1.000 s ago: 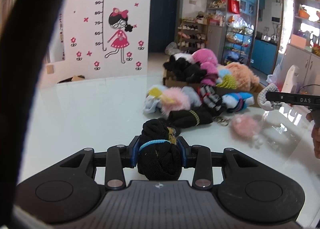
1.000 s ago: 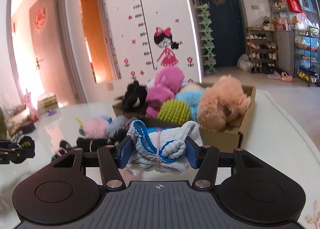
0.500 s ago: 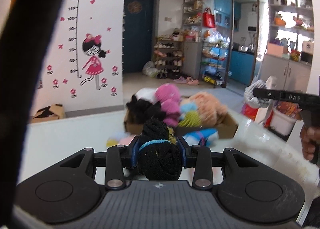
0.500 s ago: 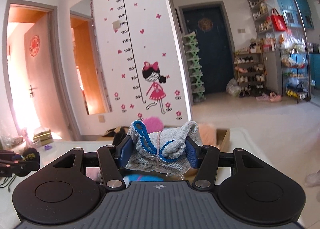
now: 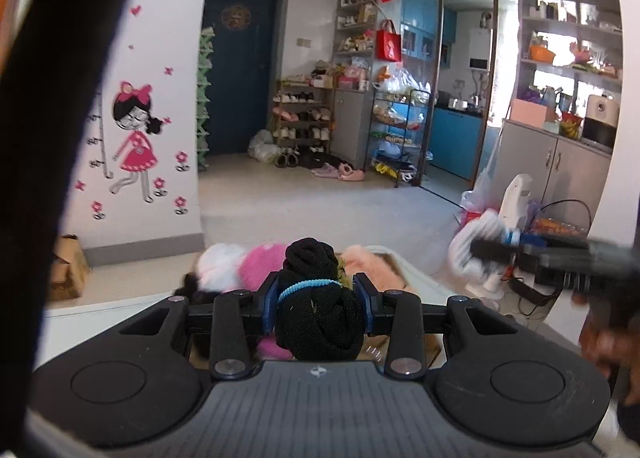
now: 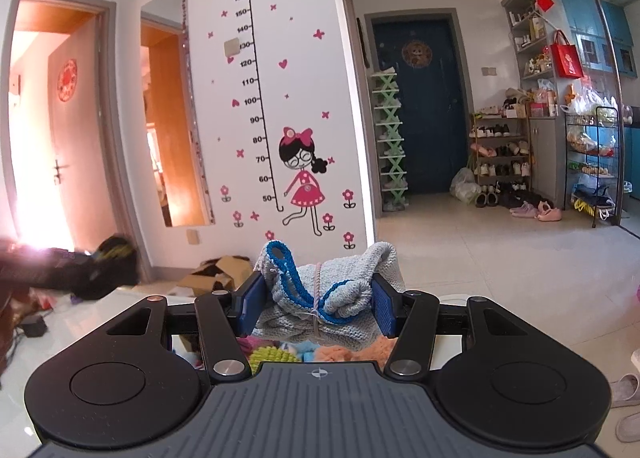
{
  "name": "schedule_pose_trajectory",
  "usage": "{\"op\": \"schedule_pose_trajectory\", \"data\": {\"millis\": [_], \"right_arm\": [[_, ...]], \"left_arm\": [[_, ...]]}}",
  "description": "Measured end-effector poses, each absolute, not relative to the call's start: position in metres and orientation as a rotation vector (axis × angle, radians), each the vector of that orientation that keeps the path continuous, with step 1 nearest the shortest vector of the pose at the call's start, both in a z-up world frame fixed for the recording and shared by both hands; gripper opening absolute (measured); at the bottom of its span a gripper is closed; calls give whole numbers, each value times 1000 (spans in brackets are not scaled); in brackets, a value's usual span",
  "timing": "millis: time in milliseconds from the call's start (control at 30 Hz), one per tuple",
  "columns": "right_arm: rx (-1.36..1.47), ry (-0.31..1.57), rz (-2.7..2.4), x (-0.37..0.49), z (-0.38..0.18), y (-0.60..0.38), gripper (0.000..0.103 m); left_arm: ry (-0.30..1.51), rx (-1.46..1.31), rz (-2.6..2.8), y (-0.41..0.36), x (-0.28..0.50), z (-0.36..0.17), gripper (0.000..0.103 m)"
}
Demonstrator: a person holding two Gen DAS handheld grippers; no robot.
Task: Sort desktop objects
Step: 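Carry both held items over the box, lower them in and open both tools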
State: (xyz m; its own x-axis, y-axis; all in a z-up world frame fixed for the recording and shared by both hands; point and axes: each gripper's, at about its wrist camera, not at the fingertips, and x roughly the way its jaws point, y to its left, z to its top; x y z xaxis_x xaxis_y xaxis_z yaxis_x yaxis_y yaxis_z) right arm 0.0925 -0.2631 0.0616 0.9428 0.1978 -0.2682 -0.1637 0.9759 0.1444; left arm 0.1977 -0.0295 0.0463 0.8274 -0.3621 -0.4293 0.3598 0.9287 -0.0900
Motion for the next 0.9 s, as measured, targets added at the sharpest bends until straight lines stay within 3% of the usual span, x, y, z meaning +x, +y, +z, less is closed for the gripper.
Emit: {"op": "schedule_pose_trajectory", "data": {"millis": [333, 900], "right_arm": [[106, 341, 172, 126, 10, -248, 61], [73, 394, 136, 151, -39, -240, 62]], "left_arm": [[506, 58, -442, -87, 273, 17, 35], [546, 122, -437, -94, 269, -31, 35]]}}
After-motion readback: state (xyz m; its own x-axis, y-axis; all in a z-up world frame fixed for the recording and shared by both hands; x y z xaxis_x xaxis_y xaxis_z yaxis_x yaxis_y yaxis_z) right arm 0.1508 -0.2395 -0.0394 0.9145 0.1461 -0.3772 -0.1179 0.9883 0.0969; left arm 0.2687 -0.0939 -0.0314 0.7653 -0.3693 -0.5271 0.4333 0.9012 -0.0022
